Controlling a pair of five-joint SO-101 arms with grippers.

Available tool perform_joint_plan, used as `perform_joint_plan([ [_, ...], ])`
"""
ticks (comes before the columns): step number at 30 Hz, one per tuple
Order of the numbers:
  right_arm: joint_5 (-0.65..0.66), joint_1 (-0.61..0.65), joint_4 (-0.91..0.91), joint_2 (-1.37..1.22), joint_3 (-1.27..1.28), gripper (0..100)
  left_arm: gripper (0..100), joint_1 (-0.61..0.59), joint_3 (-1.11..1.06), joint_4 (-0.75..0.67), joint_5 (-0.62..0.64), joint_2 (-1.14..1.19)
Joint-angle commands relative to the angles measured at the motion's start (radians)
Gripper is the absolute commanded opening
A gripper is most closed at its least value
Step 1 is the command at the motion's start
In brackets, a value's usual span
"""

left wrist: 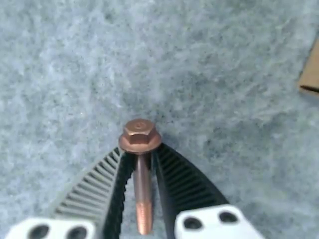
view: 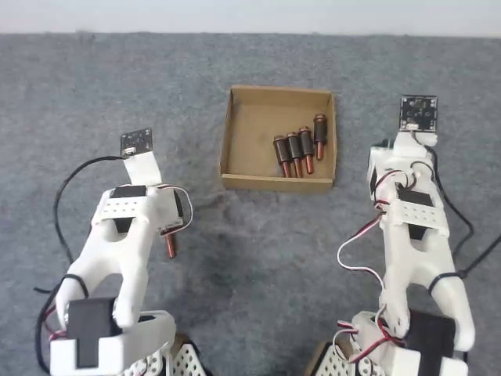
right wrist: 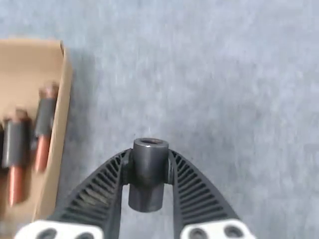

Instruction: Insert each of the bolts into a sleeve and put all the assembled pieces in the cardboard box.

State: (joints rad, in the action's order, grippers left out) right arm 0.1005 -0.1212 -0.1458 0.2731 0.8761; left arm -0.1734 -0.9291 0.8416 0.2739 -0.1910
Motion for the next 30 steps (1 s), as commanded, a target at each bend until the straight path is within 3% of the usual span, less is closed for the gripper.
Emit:
perform_joint_plan([
  [1, 0.012, 0.010, 0.154, -0.015, -0.005, 0.7, 1, -0.008, 0.005, -0.018, -0.014, -0.058],
  [20, 0.008, 0.076, 1.313, -0.470, 0.038, 0.7, 1, -0.006, 0.007, -0.018, -0.017, -0.055],
  [24, 0.008, 0.159, 1.514, -0.481, 0.161, 0.7, 1, -0.006, 0.008, -0.018, -0.020, -0.054],
  [30, 0.009, 0.354, 1.659, -0.481, 0.307, 0.7, 1, -0.006, 0.005, -0.040, -0.020, -0.057],
])
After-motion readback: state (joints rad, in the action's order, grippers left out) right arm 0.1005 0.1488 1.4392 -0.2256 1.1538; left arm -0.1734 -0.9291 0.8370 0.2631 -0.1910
